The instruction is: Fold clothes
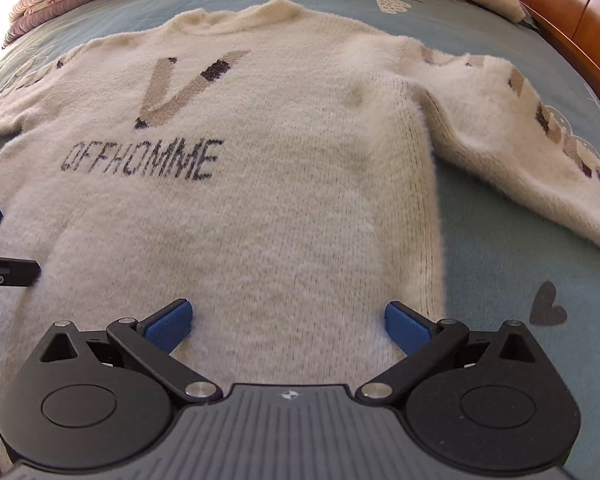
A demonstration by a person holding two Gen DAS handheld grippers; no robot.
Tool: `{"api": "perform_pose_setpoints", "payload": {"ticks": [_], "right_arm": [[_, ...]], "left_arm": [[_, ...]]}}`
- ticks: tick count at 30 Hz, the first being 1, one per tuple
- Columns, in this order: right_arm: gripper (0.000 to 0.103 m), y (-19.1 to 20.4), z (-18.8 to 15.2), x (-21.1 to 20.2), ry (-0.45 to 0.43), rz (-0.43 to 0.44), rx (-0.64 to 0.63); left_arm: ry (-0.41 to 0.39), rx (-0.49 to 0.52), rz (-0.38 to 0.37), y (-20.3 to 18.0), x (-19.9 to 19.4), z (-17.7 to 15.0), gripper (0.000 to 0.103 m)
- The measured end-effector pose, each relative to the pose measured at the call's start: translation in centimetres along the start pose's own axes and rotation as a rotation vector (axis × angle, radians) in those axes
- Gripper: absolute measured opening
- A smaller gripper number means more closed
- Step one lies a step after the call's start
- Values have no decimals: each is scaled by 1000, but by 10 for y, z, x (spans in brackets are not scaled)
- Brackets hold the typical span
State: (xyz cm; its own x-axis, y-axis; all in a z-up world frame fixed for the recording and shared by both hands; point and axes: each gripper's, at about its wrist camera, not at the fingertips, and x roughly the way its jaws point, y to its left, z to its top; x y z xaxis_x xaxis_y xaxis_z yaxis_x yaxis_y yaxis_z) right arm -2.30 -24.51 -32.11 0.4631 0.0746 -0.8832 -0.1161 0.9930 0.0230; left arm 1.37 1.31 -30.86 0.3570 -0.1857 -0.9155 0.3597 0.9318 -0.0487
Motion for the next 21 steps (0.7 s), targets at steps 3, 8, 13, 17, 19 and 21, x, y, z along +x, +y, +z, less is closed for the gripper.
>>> {"api": "perform_pose_setpoints", "payload": {"ticks": [3,8,13,17,19,21], "right_arm": [[103,-2,-32,-18,5,-20,51],[103,5,-68,-38,40,-71,90],[103,19,-57,-49,-19,-95,103],[103,22,-53,-32,50,-89,135],[103,19,-61,-31,40,-77,153],[103,17,-68,-34,14,-69,140]], "left_arm": [[9,77,-9,-3,-3,-6,102],[7,165,-42,-11,-10,0,102],[-78,290,-82,-29,-15,15,102],[-15,286,-112,-31,0,20,102],[12,281,-121,-30,6,16,102],[8,298,-122,-29,7,10,102]]}}
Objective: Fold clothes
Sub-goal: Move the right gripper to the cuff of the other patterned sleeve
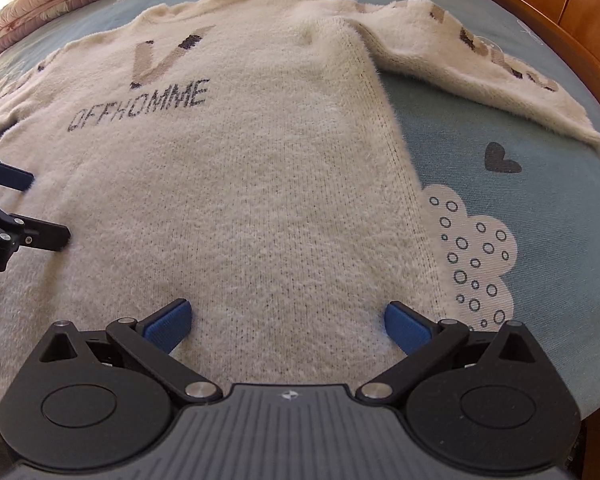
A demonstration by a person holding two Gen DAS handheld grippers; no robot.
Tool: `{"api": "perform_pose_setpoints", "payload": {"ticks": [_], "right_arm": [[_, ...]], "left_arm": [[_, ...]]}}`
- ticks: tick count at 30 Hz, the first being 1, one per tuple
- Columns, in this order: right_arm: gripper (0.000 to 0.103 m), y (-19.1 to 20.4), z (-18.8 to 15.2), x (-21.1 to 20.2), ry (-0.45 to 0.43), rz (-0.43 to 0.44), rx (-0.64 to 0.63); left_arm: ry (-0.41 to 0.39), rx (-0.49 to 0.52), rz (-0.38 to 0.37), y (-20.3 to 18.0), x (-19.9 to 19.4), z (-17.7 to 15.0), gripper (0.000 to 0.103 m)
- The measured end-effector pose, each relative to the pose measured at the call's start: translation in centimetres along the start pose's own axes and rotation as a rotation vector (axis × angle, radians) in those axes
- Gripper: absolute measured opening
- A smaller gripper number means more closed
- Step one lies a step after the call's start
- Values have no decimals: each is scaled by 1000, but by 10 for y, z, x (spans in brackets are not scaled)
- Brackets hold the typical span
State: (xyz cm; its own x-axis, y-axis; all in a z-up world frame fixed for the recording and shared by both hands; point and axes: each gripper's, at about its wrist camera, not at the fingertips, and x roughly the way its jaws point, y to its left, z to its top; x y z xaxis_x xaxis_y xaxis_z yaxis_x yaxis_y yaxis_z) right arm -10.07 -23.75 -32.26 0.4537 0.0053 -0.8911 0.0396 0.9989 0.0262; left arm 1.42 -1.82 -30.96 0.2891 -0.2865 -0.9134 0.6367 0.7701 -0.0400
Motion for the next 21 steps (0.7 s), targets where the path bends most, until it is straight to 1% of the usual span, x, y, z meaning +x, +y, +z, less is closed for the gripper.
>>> {"api": "perform_pose_setpoints", "payload": {"ticks": [1,3,5,7,9,11,13,14,15,18,20,21], "right_arm": [[103,-2,1,-1,18,1,1],[103,-10,6,-1,61,17,45],[103,-20,14,-3,78,36,97],[103,-31,22,-3,91,59,156],[100,-46,33,-4,86,87,212],[100,-64,46,-3,61,80,222],[99,-81,59,-3,37,74,231],[96,-90,65,-3,25,70,235],[92,-102,73,1,13,62,239],[84,-153,97,10,-14,67,322],[82,-186,112,18,-33,60,366],[80,-203,119,22,-44,51,382]], "left_arm": [[6,7,2,-1,0,0,102],[25,-4,1,-1,-1,4,102],[45,-23,2,0,-2,11,102],[36,-34,7,-1,-5,17,99],[6,-32,26,-3,-11,28,96],[-29,-33,36,-6,-14,37,93],[-44,-45,32,-10,-15,47,89],[-48,-53,29,-12,-15,52,89],[-53,-59,29,-15,-14,57,89],[-54,-71,30,-25,-10,68,89],[-49,-76,31,-34,-7,74,89],[-46,-78,30,-38,-6,77,89]]}}
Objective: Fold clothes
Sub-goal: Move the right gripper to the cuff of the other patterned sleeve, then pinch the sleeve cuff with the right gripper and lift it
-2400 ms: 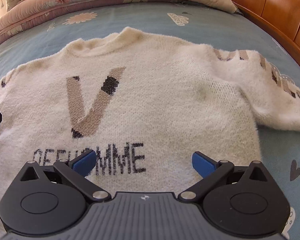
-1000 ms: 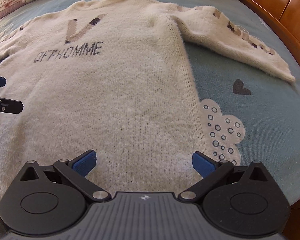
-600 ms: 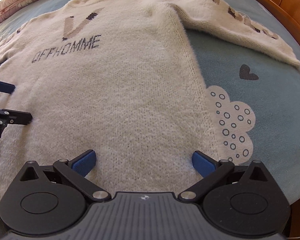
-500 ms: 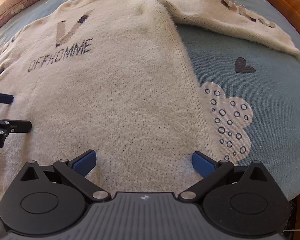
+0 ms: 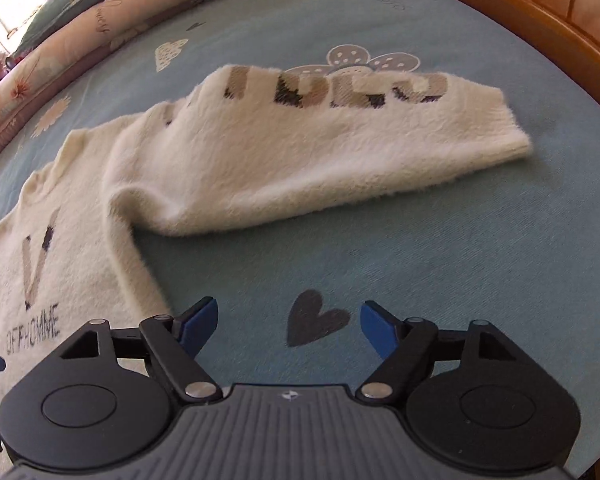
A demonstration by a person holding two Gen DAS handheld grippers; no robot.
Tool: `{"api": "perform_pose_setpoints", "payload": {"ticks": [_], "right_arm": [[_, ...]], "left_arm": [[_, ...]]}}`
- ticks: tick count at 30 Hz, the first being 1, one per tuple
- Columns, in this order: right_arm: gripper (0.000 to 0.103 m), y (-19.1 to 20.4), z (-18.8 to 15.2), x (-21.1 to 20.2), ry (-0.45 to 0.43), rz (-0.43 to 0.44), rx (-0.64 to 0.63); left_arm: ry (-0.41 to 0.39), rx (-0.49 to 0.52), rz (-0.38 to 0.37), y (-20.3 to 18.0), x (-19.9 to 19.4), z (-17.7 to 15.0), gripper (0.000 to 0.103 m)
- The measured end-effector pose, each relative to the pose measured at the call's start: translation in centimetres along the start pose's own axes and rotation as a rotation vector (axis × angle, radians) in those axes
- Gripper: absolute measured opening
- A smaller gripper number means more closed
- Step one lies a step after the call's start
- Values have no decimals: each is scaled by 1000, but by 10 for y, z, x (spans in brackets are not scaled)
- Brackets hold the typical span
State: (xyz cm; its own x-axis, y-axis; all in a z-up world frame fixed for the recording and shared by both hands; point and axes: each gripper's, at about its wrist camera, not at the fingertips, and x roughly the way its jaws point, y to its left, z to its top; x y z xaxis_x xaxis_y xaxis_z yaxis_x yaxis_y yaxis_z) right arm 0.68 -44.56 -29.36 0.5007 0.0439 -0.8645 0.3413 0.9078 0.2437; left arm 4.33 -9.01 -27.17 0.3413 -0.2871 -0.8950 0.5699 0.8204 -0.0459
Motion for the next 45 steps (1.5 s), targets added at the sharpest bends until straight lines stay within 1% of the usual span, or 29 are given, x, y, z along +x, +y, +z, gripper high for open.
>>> {"api": "perform_pose_setpoints", "payload": {"ticks": [4,8,11,13,17,20,22,23,24,25,27,28,29,33,35,40,41,43,44,45], "right_arm": [[78,-48,42,16,-38,-33,81],[78,-84,67,29,-41,-37,166],[78,-106,75,38,-45,-1,254],[78,-115,80,39,-62,21,291],[78,-131,87,38,-110,33,358],[78,-154,88,40,-148,96,473],[76,-165,89,41,-173,133,526],[70,-168,89,42,-180,139,536],[58,-170,89,43,-186,134,543],[50,-172,88,44,-187,123,545],[14,-177,87,46,-188,105,557],[11,-180,85,45,-189,107,569],[11,-182,85,44,-196,115,574],[11,-178,95,34,-231,96,501],[10,-176,103,27,-253,91,470],[10,-180,130,10,-308,44,401],[10,-180,135,9,-318,29,382],[10,-181,143,6,-344,-28,332],[10,-182,148,9,-332,-70,314],[13,-182,153,12,-319,-113,295]], "left_arm": [[10,-8,-5,-20,8,12,89],[-19,-8,-5,-39,17,31,89],[-44,-6,-9,-47,24,50,89],[-56,1,-10,-51,29,62,89],[-73,26,-13,-62,38,82,89],[-71,43,-16,-69,43,88,90],[-64,51,-19,-73,46,90,90],[-60,54,-22,-75,48,91,90],[-57,57,-25,-77,49,91,90],[-54,61,-28,-78,51,92,90],[-51,72,-30,-82,52,93,90],[-50,76,-32,-83,53,94,90],[-50,81,-33,-84,53,95,90],[-46,89,-39,-86,52,100,90],[-45,91,-43,-87,51,102,90],[-63,103,-48,-88,43,108,90],[-65,103,-50,-88,42,109,90],[-66,105,-52,-88,40,111,90],[-63,103,-51,-87,40,111,90],[-63,96,-52,-87,39,112,90]]}}
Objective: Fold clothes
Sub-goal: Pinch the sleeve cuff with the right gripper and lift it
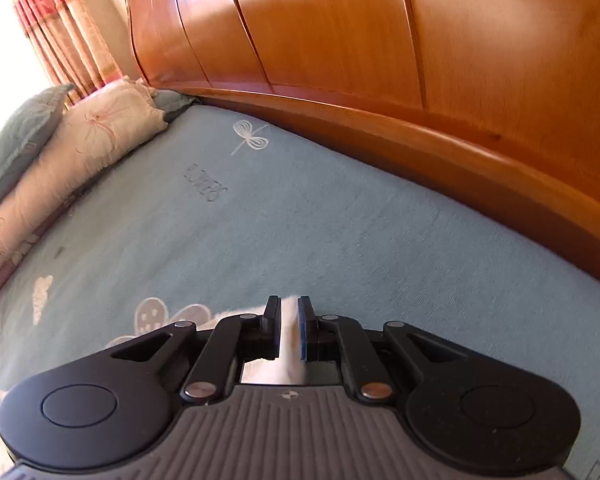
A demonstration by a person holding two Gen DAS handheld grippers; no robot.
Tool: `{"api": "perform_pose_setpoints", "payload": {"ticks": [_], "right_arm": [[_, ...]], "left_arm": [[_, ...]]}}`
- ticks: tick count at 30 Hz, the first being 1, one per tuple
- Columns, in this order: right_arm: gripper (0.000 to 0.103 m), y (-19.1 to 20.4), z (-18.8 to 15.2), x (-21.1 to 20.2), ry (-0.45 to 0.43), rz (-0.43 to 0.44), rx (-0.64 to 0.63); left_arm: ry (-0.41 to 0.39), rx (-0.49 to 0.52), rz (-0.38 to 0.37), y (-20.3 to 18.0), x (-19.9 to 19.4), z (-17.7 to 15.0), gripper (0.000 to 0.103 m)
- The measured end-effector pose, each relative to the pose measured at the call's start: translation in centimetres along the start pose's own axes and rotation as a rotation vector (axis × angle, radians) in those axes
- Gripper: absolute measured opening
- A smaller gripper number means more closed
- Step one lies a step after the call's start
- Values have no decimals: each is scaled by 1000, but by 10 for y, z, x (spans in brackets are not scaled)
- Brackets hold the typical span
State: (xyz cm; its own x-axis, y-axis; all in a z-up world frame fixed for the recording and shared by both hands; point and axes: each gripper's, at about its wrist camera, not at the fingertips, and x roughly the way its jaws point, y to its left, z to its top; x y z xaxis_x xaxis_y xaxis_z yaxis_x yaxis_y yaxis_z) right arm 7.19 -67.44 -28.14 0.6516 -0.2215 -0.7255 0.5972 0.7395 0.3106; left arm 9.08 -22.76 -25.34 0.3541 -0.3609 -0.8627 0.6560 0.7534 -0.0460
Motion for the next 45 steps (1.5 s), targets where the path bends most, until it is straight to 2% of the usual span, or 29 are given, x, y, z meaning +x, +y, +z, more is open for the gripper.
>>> {"api": "perform_pose_setpoints", "payload": {"ticks": [1,4,6,9,11,14,18,21,25,27,31,33,36,38,41,43,45], "right_arm": [[15,0,2,2,16,-24,6],[26,1,-3,-6,64,42,43],[50,12,-19,-13,117,141,59],[58,35,-49,-16,246,289,81],[61,52,-73,-10,353,350,101],[61,71,-103,-5,439,362,100],[61,94,-106,-9,426,365,8],[61,114,-84,-19,360,375,-156],[62,146,-50,-13,272,380,-393],[62,171,-37,2,243,435,-514],[64,224,-32,44,254,542,-683],[68,246,-33,71,309,593,-750],[68,271,-40,113,456,633,-804],[68,275,-47,127,586,671,-819],[68,276,-51,125,720,769,-845],[62,274,-52,123,735,763,-859],[33,274,-53,121,727,728,-881]], "left_arm": [[0,-7,0,1,0,0,90],[-4,-32,-9,1,0,2,90],[-1,-44,-10,0,-1,1,90],[-3,-52,-16,-1,-4,-1,90],[-5,-55,-18,0,-5,-3,90],[-9,-55,-15,1,-8,-4,90],[-15,-48,-13,5,-10,-5,90],[-18,-51,2,6,-10,-7,90],[-24,-93,2,9,-10,-6,90],[-23,-112,1,9,-9,-5,90],[-24,-149,6,10,-5,-4,90],[-25,-167,7,12,-4,-3,90],[-25,-194,15,15,-1,-1,90],[-26,-214,18,18,-1,-1,90],[-24,-232,18,22,2,-2,90],[-20,-238,19,24,4,-2,90],[-19,-237,21,25,6,-2,90]]}}
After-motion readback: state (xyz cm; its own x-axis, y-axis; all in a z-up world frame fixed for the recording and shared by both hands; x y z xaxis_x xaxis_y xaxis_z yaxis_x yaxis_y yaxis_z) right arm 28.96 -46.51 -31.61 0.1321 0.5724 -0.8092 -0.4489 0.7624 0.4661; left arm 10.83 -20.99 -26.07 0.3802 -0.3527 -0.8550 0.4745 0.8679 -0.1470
